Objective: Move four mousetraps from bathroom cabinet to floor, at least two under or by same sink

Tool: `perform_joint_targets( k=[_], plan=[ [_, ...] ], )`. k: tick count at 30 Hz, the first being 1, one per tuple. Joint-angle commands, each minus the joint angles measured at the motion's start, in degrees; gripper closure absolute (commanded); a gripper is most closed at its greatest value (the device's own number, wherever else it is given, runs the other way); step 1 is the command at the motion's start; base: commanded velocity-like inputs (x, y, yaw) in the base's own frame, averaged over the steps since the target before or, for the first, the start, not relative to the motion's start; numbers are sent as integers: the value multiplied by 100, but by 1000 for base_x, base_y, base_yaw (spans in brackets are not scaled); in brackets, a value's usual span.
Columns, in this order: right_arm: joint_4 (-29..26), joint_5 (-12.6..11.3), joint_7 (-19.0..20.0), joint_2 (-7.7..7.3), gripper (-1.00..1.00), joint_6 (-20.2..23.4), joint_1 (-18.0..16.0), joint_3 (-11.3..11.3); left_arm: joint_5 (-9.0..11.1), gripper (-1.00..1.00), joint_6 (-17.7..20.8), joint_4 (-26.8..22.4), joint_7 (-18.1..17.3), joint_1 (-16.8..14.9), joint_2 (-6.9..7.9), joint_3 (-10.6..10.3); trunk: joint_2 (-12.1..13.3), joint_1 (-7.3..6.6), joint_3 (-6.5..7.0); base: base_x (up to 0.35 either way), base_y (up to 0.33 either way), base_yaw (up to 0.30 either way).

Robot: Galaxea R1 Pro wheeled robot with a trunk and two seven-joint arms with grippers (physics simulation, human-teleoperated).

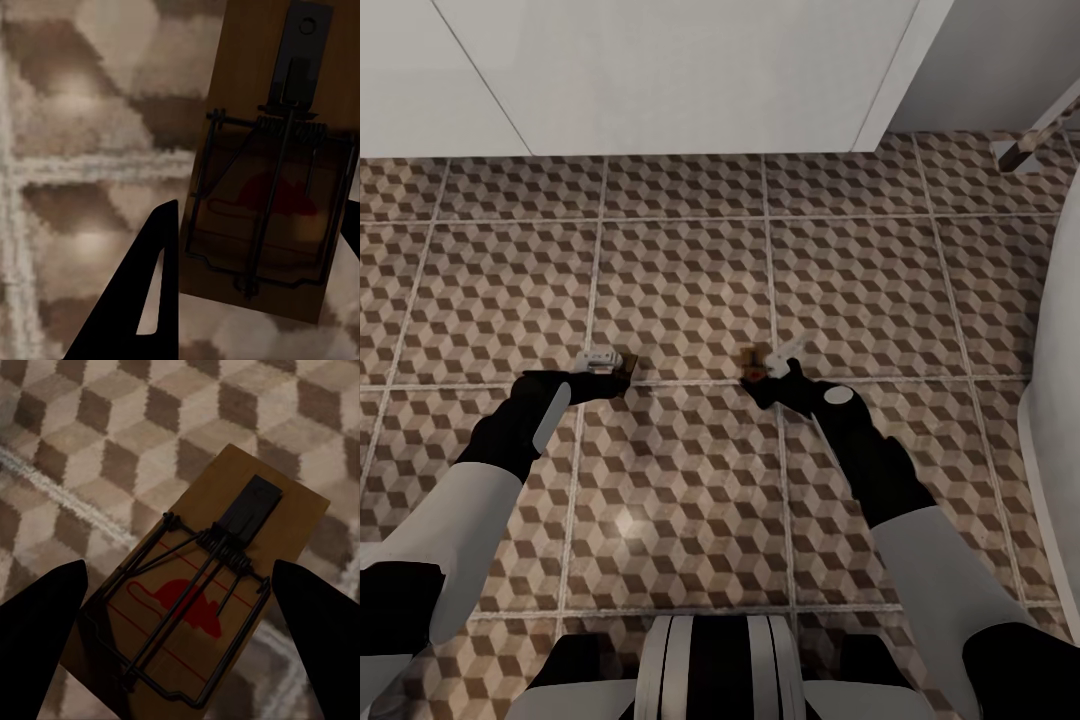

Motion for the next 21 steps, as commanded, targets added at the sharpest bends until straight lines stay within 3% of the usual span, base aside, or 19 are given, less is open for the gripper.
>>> perform_joint_targets(
  k=[1, 6, 21],
  plan=[
    [-9, 62, 38, 2, 100, 18, -2, 24, 37, 100, 26, -11, 30, -2, 7, -20, -3, 2, -3, 0, 0, 0],
    [-9, 63, 38, 1, 100, 18, -2, 127, 37, 100, 25, -28, 30, -2, 7, -20, -5, 7, -3, 0, 0, 0],
    [-190, 71, 8, -11, 100, -37, -2, 142, 37, 100, 11, -187, 27, -2, 17, -20, -5, 7, -3, 0, 0, 0]
  ],
)
